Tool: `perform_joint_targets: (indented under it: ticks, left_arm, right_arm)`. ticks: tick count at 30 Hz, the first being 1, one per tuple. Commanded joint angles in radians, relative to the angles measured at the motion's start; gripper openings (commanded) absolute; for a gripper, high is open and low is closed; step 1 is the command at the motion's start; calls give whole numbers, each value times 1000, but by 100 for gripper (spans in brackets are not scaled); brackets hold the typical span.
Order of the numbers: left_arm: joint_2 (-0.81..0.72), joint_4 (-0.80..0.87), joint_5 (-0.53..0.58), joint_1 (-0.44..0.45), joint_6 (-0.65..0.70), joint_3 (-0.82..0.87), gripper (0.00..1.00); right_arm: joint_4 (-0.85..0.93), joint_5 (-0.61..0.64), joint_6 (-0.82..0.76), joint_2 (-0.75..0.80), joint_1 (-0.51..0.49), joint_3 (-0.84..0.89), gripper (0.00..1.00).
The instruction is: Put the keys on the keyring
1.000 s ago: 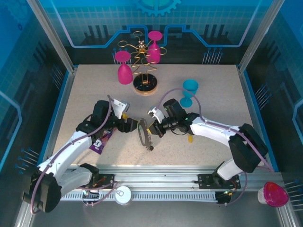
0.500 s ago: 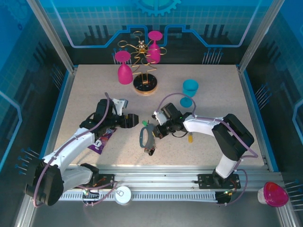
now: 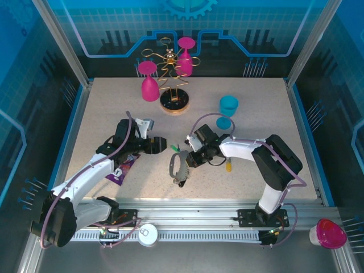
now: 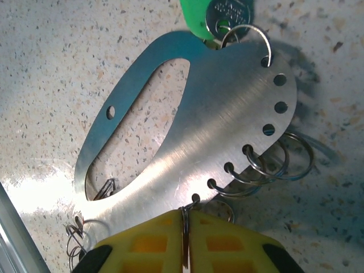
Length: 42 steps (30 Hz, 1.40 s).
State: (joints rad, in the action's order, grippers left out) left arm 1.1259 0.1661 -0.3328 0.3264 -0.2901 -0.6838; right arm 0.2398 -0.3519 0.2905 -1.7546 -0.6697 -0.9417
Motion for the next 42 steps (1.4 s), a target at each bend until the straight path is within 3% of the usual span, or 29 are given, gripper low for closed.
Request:
perform_joint_targets:
  ticks: [1,11,17,25,42]
  left_arm:
    - [0,-19,-1,2,-7,13,75]
    - [-2,-14,1,3,-3,10,75]
    - [-6,-8,3,3,2,10,75]
    - [-7,-13,0,3,0,16,74]
    - [-12,-7,3,3,0,13,74]
  right_arm:
    - [49,-15,-13,-6,14,-33,15]
    - [100,9,-26,31,15,-30,26]
    - [35,17,24,137,21,42,33]
    - [-69,-43,108,87,30,123,32]
    - [-145,-120,117,-14,26,95,30]
